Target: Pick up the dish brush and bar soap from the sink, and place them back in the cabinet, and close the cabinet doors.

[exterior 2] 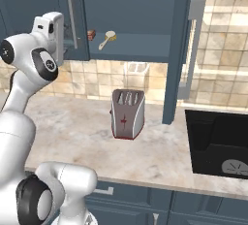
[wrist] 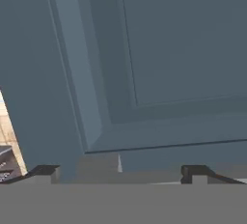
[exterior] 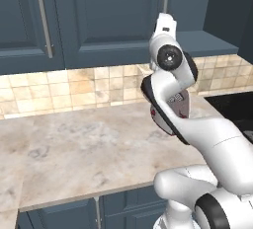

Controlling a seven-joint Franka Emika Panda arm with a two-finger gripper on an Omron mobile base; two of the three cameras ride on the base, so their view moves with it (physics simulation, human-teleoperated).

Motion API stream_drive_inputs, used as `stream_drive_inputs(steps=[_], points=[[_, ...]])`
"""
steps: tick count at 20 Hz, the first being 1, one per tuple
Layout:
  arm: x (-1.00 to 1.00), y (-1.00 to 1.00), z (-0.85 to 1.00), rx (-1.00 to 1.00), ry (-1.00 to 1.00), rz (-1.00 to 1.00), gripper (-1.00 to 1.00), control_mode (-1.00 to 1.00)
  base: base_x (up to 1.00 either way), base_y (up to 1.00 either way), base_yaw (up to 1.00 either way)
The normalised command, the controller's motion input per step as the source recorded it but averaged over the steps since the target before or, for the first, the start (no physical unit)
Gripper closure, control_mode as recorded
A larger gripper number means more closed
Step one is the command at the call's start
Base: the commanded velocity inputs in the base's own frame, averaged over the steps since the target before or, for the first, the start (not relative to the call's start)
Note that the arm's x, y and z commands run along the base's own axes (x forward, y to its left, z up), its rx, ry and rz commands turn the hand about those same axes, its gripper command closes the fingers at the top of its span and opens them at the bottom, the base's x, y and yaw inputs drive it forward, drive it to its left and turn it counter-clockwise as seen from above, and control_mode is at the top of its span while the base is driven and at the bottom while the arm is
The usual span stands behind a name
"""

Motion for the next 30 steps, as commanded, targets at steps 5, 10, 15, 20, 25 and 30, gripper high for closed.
stream_drive_inputs(steps=[5,10,15,20,25,30], points=[[-0.42,0.0,0.0,0.0,0.0,0.04,-1.0,-1.0,0.0,0.0,0.0],[-0.47,-0.24,-0.01,0.0,0.0,0.03,-1.0,-1.0,0.0,0.0,0.0],[-0.47,-0.36,-0.06,0.0,0.0,0.0,-1.0,-1.0,0.0,0.0,0.0],[-0.41,-0.44,-0.06,0.0,0.0,0.0,-1.0,-1.0,0.0,0.0,0.0],[-0.43,-0.48,-0.01,0.0,0.0,0.0,-1.0,-1.0,0.0,0.0,0.0],[-0.45,-0.57,0.0,0.0,0.0,0.0,-1.0,-1.0,0.0,0.0,0.0]])
